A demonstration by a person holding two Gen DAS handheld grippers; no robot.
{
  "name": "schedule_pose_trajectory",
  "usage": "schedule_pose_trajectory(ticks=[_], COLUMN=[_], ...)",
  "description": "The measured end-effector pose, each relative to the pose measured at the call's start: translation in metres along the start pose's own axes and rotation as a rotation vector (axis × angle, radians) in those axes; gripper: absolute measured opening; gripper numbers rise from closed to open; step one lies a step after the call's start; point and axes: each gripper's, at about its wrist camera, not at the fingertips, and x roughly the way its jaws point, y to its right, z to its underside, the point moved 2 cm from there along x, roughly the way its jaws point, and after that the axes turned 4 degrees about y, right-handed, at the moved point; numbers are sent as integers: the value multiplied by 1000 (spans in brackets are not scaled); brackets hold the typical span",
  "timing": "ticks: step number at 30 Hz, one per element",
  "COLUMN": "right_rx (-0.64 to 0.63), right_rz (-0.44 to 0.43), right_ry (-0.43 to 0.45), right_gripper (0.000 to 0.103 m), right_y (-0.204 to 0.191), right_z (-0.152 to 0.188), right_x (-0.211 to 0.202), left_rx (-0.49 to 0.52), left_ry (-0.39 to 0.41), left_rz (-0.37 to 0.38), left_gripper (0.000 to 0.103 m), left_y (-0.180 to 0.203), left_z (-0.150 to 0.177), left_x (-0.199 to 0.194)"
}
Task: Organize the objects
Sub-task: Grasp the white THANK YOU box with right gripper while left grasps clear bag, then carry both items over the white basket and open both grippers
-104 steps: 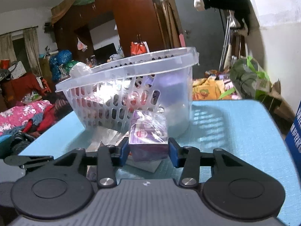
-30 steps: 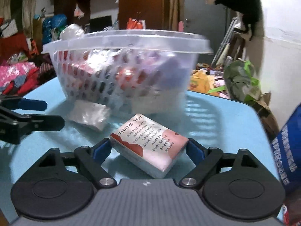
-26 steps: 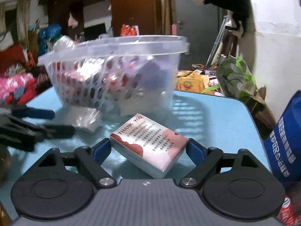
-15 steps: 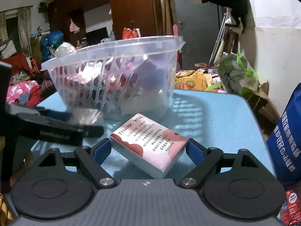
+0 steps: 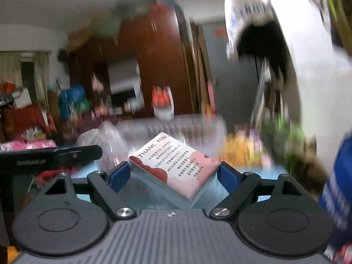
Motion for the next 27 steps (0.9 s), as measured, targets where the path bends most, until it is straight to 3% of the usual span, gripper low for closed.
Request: schedule_pose_trajectory(ticks=[2, 5, 8, 12, 15, 18, 20, 24, 27], right_rx=[-89, -199, -273, -368, -392, -397, -361, -299, -276], right_rz=[31, 93, 103, 100, 102, 90, 79, 18, 27], right_ry=[19, -35, -131, -167, -153, -102, -76, 80, 57], right_gripper=[88, 88, 88, 90, 103, 103, 103, 103, 103], right_y=[-13, -19, -21, -38, -46, -45, -42, -37, -33], right_z=[-26, -48, -46, -34, -31, -34, -40, -36, -23], right_x=[19, 76, 132, 160, 156, 134, 116, 57, 32], left_rx=[-4, 19, 26, 35, 31, 35, 28, 69, 83], left_ry=[1, -69, -150, -194, -208, -172, -141, -62, -55], left_rz=[3, -34, -88, -118, -125, -119, -115, -103, -59], left_gripper=[85, 85, 85, 86, 90, 101, 101, 103, 103], left_y=[-5, -14, -26, -36, -42, -46, -45, -32, -22], left_z=[-32, -64, -71, -68, -64, -64, -63, -57, -48], left_x=[18, 63, 101, 121, 121, 106, 88, 41, 17])
